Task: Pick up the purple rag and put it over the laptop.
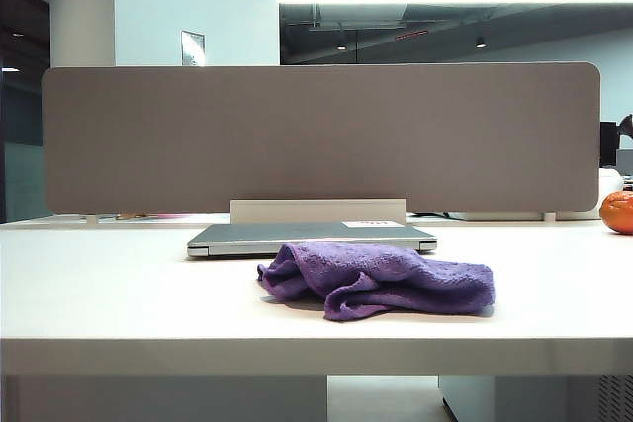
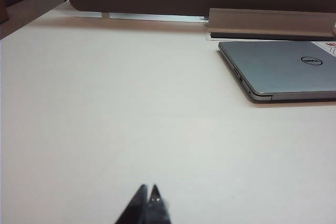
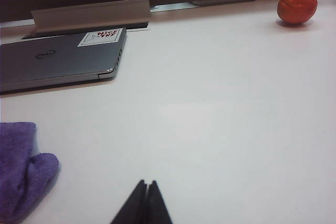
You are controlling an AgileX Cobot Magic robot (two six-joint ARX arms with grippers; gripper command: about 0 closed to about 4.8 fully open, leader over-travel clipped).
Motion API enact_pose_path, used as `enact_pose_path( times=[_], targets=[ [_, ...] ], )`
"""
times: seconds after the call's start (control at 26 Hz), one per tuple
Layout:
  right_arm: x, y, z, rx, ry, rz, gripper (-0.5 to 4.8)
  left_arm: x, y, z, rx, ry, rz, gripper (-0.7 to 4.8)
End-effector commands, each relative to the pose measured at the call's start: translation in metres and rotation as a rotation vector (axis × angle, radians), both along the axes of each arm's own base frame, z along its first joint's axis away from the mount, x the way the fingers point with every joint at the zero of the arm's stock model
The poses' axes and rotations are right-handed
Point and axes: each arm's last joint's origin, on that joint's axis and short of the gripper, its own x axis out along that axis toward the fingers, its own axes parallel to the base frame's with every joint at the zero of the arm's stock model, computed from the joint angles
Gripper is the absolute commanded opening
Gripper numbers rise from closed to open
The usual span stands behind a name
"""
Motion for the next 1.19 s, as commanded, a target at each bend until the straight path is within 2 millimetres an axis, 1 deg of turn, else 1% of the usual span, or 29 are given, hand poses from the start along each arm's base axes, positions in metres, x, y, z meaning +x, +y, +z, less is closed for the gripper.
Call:
enact_pose_path(
  times=[0.04,0.92,1.11,1.19],
  targets=[
    [0.0,0.0,0.0,-0.004,-0.008,-0.004,0.22,0.0,0.0,0.001,0.004,-0.007,-0.001,-0.06],
    [0.0,0.0,0.0,-0.003,-0.007,-0.001,0.22,0.0,0.0,0.003,-0.002,-0.022,0.002,-0.06],
    [0.0,0.0,0.0,-0.002,-0.009,-0.001,0.22,0.0,0.0,0.011,-0.189,-0.095,-0.004,-0.06],
    [0.0,0.0,0.0,0.003,-0.008,0.013,0.22,-0.001,-0.002,0.017,-0.201,-0.124,-0.047,-0.06]
  ],
)
